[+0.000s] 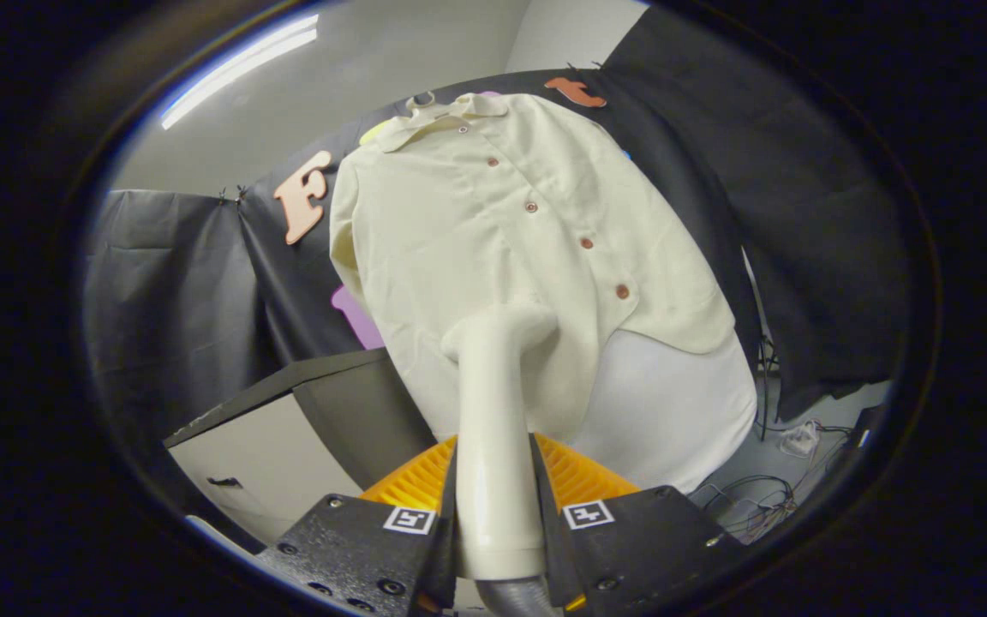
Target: Iron the clothes twice with a garment steamer, once on the left side and once on the right side.
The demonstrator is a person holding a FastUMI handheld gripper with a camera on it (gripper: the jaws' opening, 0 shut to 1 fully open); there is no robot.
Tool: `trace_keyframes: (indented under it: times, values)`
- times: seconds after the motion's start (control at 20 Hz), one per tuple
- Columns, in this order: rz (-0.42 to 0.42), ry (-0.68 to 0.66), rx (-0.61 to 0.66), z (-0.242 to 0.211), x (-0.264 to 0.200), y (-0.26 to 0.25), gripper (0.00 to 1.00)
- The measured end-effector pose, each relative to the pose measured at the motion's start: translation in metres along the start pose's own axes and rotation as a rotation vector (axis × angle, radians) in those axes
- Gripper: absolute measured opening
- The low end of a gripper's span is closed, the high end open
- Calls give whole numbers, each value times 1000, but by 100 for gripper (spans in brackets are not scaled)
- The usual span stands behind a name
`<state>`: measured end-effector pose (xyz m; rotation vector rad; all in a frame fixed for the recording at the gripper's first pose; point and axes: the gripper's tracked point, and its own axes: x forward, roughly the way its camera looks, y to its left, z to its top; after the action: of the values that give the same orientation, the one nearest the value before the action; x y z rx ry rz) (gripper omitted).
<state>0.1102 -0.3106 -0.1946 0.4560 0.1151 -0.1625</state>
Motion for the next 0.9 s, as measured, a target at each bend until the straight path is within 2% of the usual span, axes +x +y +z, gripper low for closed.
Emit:
trace_keyframes:
  times: [0.3, 0.45, 0.6, 0.9]
  values:
    - [-24, 51, 36, -32, -20, -23, 40]
    - [-33, 52, 38, -33, -32, -30, 40]
    - [-35, 39, 33, -20, -42, -31, 40]
    - [-15, -35, -2, 34, -64, -17, 40]
